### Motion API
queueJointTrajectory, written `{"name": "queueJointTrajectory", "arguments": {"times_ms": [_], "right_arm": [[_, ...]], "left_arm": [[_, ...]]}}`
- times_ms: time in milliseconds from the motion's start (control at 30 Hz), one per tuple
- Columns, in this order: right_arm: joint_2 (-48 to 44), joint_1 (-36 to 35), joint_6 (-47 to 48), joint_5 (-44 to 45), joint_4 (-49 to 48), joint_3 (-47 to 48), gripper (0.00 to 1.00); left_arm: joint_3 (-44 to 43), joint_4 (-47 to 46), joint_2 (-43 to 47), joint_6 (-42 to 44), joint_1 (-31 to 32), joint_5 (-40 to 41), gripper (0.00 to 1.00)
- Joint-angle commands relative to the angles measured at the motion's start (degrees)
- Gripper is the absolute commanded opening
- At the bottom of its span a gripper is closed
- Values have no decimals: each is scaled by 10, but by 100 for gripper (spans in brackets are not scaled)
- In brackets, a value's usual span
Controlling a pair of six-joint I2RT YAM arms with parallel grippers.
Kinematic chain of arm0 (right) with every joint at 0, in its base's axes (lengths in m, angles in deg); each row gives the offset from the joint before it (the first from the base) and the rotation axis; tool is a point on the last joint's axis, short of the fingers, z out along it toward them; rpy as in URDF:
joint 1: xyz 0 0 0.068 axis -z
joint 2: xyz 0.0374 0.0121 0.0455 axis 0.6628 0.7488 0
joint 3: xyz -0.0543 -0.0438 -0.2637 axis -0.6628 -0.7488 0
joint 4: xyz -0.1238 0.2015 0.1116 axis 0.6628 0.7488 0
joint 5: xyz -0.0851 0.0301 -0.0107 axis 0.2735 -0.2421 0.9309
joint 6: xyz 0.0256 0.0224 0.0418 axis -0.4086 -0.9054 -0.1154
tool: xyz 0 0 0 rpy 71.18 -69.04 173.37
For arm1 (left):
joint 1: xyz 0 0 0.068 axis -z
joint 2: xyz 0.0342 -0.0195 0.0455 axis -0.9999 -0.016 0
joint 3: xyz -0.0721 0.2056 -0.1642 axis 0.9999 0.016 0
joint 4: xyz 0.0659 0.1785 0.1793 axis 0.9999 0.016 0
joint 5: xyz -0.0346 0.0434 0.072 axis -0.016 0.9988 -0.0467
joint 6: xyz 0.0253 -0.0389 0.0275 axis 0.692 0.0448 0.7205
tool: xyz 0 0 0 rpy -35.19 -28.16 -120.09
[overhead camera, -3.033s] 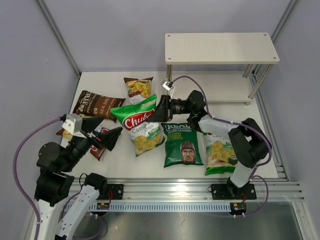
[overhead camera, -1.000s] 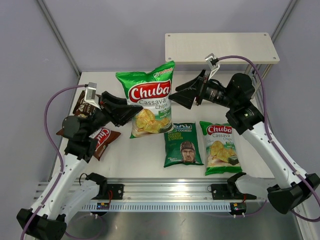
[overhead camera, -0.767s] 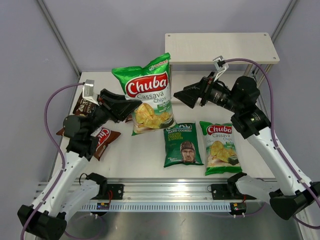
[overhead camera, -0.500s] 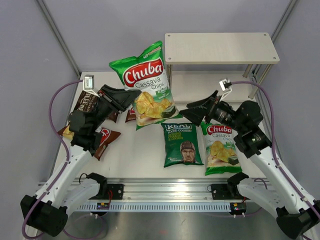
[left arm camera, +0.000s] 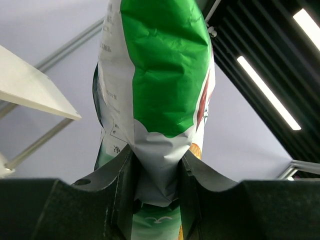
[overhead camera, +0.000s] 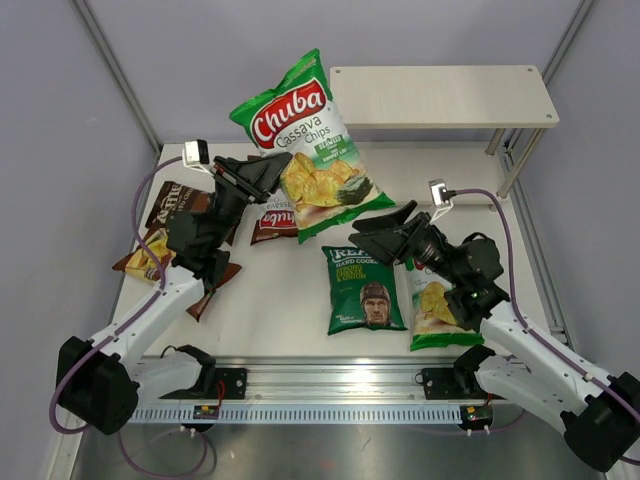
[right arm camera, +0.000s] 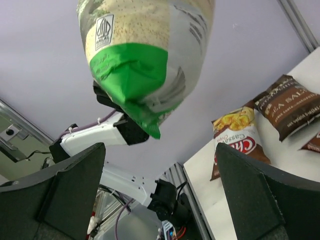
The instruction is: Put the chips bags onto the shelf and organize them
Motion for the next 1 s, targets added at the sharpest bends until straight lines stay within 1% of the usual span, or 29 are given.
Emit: {"name": "queueJointTrajectory", "arguments": {"times_ms": [0,67,133,233,267,333,367,400,500,533,600,633,733,767,800,833,867,900,933,967], "right_arm": [[22,-26,26,78,-108,36,99],[43,-32,32,92,-117,48,99],[59,-34,32,97,-144,53,99],[67,-43,41,99,-152,72,99],[66,-43,44,103,-160,72,99],[58,-43,54,128,-147,76,99],[54,-43,56,141,-118,83,99],[51,-43,59,176,-105,86,98],[50,-43,64,200,-101,88,91],[55,-44,62,199,-102,90,85],[60,-44,59,210,-96,101,82],[65,-43,60,215,-94,106,79],[74,-43,64,226,-73,120,62],[77,-44,70,222,-69,123,49],[80,-44,73,217,-62,127,45],[80,-43,74,215,-54,130,42],[80,-43,75,213,-43,135,38],[80,-42,78,213,-41,135,30],[78,-43,78,216,-37,136,27],[78,-43,77,232,-25,141,27]], "left_arm": [[-29,-112,-31,-73,30,62,0],[-32,-140,-46,-91,41,67,0],[-44,-139,-61,-94,55,70,0],[-57,-129,-72,-80,66,65,0],[-61,-125,-75,-67,68,52,0],[-74,-119,-79,-46,69,35,0],[-78,-117,-84,-37,70,16,0],[-81,-113,-86,-29,72,8,0],[-74,-113,-92,-22,82,-2,0],[-71,-113,-95,-25,83,-3,0],[-69,-113,-103,-27,84,-13,0],[-72,-113,-107,-26,85,-19,0],[-87,-98,-112,-16,85,-44,1],[-92,-90,-112,-8,84,-54,5],[-99,-69,-106,3,85,-58,12],[-103,-56,-101,27,83,-60,21],[-105,-43,-96,42,83,-61,37],[-108,-22,-90,58,80,-63,47],[-111,-5,-75,92,79,-61,55],[-122,56,-58,134,77,-49,71]]}}
